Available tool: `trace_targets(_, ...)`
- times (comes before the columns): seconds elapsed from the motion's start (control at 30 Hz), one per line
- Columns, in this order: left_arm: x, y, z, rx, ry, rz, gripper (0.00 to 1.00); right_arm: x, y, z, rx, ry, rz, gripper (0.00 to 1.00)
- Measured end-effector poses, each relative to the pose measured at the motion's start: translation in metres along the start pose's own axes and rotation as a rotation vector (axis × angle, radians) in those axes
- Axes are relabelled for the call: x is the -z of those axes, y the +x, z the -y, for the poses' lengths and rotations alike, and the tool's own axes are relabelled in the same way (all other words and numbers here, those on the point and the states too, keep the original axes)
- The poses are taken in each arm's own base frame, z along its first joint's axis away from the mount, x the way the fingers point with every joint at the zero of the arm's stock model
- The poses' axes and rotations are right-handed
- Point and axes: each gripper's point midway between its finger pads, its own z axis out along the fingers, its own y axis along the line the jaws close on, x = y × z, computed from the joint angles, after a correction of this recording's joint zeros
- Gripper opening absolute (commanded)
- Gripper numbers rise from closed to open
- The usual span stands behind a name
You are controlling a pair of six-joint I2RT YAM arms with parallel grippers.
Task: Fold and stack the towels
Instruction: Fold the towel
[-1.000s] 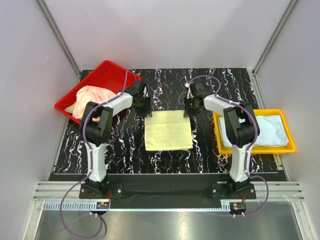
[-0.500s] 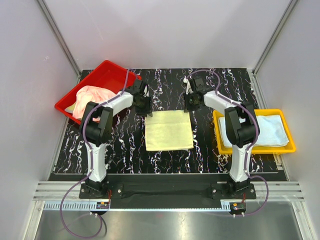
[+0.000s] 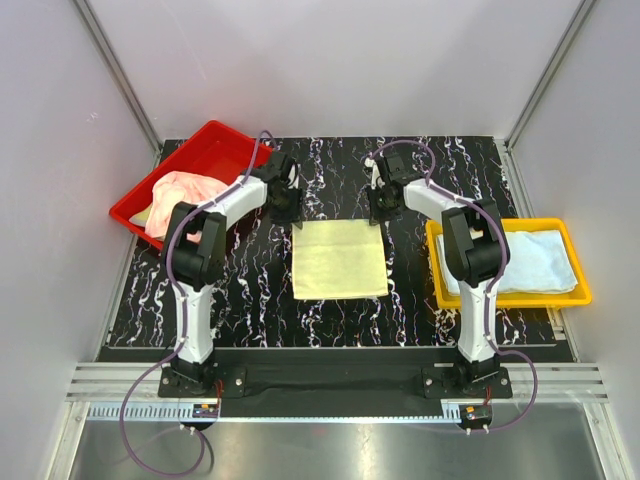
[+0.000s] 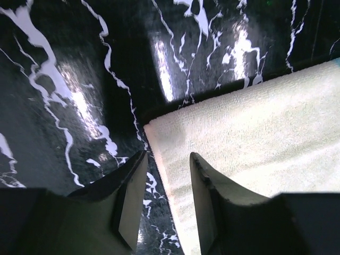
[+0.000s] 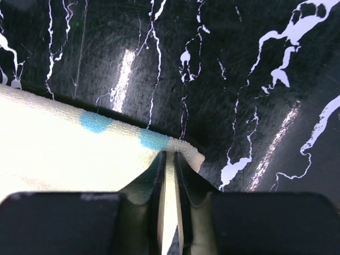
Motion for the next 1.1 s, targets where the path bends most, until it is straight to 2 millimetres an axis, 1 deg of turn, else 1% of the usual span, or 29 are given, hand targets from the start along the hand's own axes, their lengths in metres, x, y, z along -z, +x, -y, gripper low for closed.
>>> trace_targets(0.1, 0.007, -0.012, 0.001, -0.05, -0.003, 0.017, 0.44, 0.002, 0.002, -0.001, 0.016, -0.011, -0.012, 0.27)
trace_targets(0.2, 0.015, -0.022, 0.003, -0.119, -0.001, 0.031, 0.44, 0.006, 0.002, -0.006, 0.042, -0.041, -0.03, 0.32)
trace_targets(0.27, 0.015, -0.024, 0.002, -0.149, -0.002, 0.03, 0.44, 0.011, -0.002, -0.01, 0.065, -0.063, -0.033, 0.33)
trace_targets(0.33, 0.011, -0.029, 0.002, -0.188, -0.002, 0.029, 0.44, 0.017, -0.01, -0.014, 0.089, -0.092, -0.026, 0.37)
trace_targets(0.43, 0.0, -0.025, -0.003, -0.232, -0.006, -0.005, 0.43, 0.024, -0.022, -0.014, 0.121, -0.126, -0.001, 0.4)
trace_targets(0.6, -0.019, -0.01, -0.011, -0.286, -0.002, -0.083, 0.42, 0.036, -0.03, -0.001, 0.134, -0.159, -0.002, 0.4)
trace_targets(0.67, -0.019, -0.012, -0.01, -0.302, 0.002, -0.087, 0.4, 0.038, -0.034, 0.008, 0.135, -0.17, 0.001, 0.4)
trace_targets(0.8, -0.022, -0.018, -0.009, -0.329, 0.008, -0.083, 0.35, 0.03, -0.033, 0.02, 0.146, -0.199, -0.024, 0.39)
trace_targets(0.97, -0.024, -0.017, -0.009, -0.348, 0.016, -0.095, 0.33, 0.009, -0.013, 0.02, 0.167, -0.254, -0.104, 0.38)
trace_targets(1.0, -0.024, -0.017, -0.009, -0.352, 0.017, -0.095, 0.28, 0.006, -0.008, 0.019, 0.169, -0.264, -0.123, 0.37)
trace_targets(1.03, -0.024, -0.017, -0.009, -0.356, 0.021, -0.096, 0.27, 0.003, -0.004, 0.019, 0.171, -0.273, -0.14, 0.36)
trace_targets(1.07, -0.024, -0.017, -0.008, -0.361, 0.025, -0.097, 0.25, 0.002, -0.002, 0.017, 0.172, -0.291, -0.148, 0.34)
trace_targets(1.1, -0.025, -0.017, -0.008, -0.365, 0.027, -0.098, 0.2, 0.003, -0.003, 0.017, 0.179, -0.293, -0.149, 0.32)
